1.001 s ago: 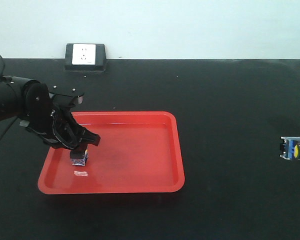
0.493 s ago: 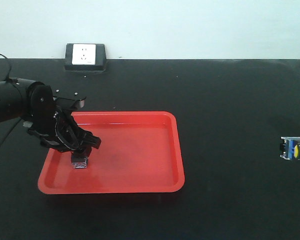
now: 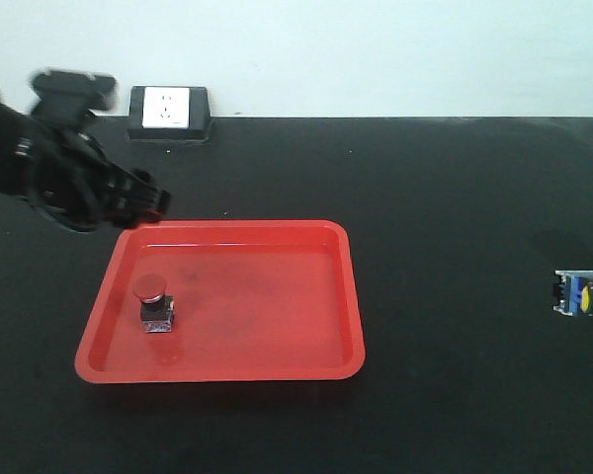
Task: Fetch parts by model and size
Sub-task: 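Lower the red button into the tray and open the left gripper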
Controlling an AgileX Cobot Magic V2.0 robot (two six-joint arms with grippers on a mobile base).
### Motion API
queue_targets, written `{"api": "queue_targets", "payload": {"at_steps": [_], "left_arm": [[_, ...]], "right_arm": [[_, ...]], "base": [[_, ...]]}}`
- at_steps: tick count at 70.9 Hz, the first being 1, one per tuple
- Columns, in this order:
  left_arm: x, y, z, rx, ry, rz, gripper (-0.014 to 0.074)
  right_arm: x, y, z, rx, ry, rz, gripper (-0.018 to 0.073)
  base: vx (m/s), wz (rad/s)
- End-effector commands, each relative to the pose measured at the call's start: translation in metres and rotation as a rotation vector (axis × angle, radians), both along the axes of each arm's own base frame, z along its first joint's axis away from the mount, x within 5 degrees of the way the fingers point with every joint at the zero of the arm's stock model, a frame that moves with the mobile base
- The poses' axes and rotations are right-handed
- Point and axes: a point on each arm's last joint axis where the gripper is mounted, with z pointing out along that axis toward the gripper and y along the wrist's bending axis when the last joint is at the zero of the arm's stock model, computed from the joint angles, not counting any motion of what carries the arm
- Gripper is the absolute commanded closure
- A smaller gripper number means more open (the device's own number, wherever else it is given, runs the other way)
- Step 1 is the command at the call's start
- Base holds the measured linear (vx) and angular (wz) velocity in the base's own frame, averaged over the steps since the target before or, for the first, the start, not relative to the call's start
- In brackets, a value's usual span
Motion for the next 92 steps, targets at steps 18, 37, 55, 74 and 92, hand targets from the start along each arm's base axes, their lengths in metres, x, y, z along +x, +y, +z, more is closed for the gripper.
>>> {"api": "queue_targets", "payload": {"at_steps": [18,37,55,74,92], "left_arm": [[-0.113,0.035,0.058,-0.090,-0.392,-0.018,0.0083],[-0.190,0.060,0.032,-0.142,-0.602,-0.013,0.0083],[-0.239,0.074,-0.021,-0.093,-0.680,-0.056,0.0083],[-0.255,0.080,-0.045,-0.125,-0.800,-0.043,0.0083],[-0.256,0.080,-0.044,-0.130,-0.815,-0.041,0.0083]], "right_arm": [[0.001,0.002,0.016,0.011,-0.100,0.015,0.0561],[0.001,0.002,0.016,0.011,-0.100,0.015,0.0561],[0.001,0.002,0.016,0.011,-0.100,0.015,0.0561],[0.001,0.002,0.016,0.011,-0.100,0.015,0.0561],[0.001,0.002,0.016,0.011,-0.101,0.015,0.0561]], "base": [[0.00,0.00],[0.00,0.00],[0.00,0.00],[0.00,0.00],[0.00,0.00]]}}
